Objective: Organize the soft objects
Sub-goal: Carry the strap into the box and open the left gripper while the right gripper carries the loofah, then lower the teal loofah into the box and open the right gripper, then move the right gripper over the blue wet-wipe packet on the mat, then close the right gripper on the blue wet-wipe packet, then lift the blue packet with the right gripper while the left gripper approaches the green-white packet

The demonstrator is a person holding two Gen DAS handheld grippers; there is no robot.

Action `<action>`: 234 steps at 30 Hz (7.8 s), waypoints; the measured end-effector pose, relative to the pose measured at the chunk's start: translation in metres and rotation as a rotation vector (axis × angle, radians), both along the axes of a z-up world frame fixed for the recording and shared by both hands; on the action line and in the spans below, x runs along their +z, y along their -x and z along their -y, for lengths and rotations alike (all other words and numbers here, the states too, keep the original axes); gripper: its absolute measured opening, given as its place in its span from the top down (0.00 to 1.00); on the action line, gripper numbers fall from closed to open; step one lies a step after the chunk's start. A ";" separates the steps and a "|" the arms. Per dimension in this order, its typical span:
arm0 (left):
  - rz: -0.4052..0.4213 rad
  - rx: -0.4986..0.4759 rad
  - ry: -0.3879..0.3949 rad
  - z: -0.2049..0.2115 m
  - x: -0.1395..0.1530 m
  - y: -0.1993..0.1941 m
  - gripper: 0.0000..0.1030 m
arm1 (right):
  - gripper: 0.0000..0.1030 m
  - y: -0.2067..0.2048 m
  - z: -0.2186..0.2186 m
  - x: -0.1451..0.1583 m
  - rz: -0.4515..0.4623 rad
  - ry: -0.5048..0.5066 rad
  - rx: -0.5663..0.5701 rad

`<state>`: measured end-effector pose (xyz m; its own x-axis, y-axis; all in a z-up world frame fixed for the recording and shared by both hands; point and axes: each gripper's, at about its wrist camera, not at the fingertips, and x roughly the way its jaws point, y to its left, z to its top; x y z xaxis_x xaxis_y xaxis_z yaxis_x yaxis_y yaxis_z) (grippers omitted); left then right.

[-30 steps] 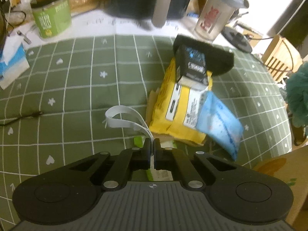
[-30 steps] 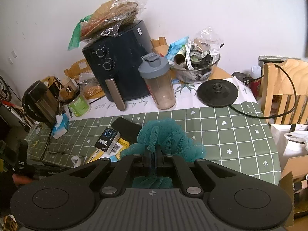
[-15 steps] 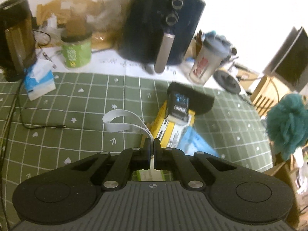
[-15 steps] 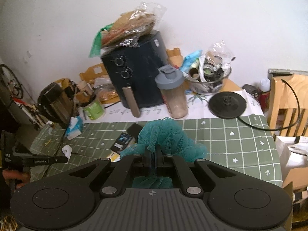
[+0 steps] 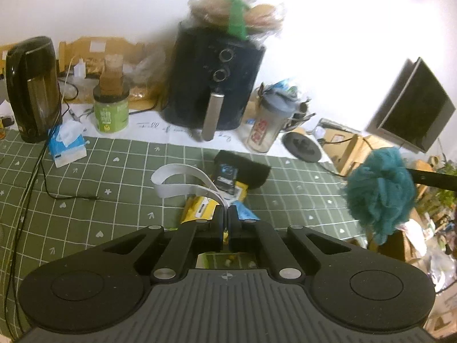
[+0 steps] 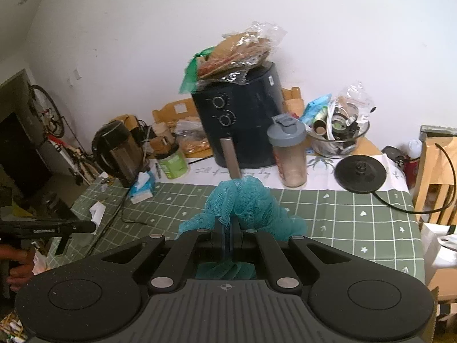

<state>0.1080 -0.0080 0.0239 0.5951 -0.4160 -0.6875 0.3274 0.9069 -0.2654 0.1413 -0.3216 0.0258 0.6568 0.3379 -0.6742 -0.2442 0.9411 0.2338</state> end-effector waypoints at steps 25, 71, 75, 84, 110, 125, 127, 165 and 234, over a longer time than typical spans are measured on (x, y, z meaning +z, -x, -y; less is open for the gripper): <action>-0.071 -0.146 -0.164 0.042 -0.025 0.094 0.43 | 0.95 0.048 -0.002 0.020 0.035 -0.052 0.053; -0.015 0.187 -0.157 0.027 -0.010 0.111 0.32 | 0.00 0.053 -0.055 -0.020 -0.177 0.084 0.296; -0.017 0.163 -0.140 0.031 -0.006 0.104 0.32 | 0.00 0.055 -0.054 -0.027 -0.187 0.123 0.290; -0.004 0.088 -0.141 0.041 0.000 0.088 0.32 | 0.00 0.048 -0.042 -0.034 -0.203 0.165 0.233; 0.014 0.017 -0.129 0.043 0.004 0.041 0.32 | 0.00 0.009 -0.043 -0.050 -0.225 0.187 0.168; -0.019 0.026 -0.130 0.024 -0.006 0.018 0.32 | 0.00 -0.034 -0.053 -0.070 -0.255 0.238 0.192; -0.026 0.031 -0.132 0.022 -0.008 0.015 0.32 | 0.00 -0.040 -0.056 -0.074 -0.253 0.255 0.211; -0.090 0.145 -0.128 -0.020 -0.027 0.013 0.19 | 0.09 -0.146 -0.100 -0.221 -0.418 0.277 0.548; -0.038 0.054 -0.132 -0.018 -0.023 -0.001 0.16 | 0.85 -0.115 -0.093 -0.203 -0.256 0.523 0.470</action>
